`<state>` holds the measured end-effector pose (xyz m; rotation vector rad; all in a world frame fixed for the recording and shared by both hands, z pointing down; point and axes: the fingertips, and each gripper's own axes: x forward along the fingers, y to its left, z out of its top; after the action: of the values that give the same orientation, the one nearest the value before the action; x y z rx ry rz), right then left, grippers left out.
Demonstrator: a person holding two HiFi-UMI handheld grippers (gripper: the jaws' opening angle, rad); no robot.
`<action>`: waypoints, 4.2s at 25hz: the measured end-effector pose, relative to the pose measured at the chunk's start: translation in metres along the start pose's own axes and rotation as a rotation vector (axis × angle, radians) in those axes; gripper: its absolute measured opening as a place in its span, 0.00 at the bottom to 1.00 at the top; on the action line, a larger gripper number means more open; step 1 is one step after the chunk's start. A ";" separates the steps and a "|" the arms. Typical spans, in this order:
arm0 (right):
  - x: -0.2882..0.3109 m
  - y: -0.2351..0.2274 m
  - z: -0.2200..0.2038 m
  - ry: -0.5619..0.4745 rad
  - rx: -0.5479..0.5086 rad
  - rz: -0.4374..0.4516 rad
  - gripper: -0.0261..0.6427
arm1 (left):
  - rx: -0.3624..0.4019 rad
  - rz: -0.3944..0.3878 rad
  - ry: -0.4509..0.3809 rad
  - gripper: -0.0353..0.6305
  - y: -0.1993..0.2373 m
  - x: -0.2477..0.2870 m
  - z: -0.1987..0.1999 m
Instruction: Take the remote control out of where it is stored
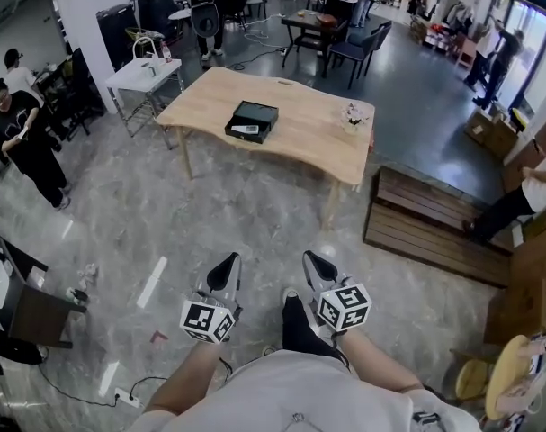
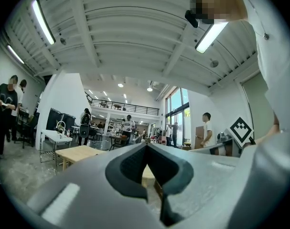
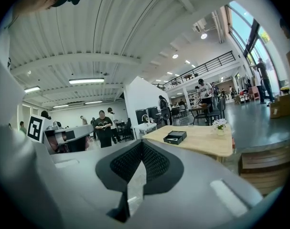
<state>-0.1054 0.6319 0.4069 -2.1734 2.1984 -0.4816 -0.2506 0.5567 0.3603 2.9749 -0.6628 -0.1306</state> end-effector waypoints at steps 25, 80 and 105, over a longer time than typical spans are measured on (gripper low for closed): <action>0.204 -0.140 0.073 0.039 0.020 0.119 0.08 | -0.013 0.097 0.028 0.05 0.101 0.208 -0.006; 0.675 -0.209 0.200 0.062 -0.008 0.093 0.08 | -0.018 0.058 -0.024 0.05 0.507 0.495 0.039; 0.821 -0.293 0.247 0.126 -0.040 0.284 0.08 | 0.000 0.248 -0.022 0.05 0.591 0.627 0.046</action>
<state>0.2060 -0.2190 0.4062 -1.8482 2.5487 -0.5797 0.0626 -0.2469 0.3378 2.8637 -1.0259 -0.1443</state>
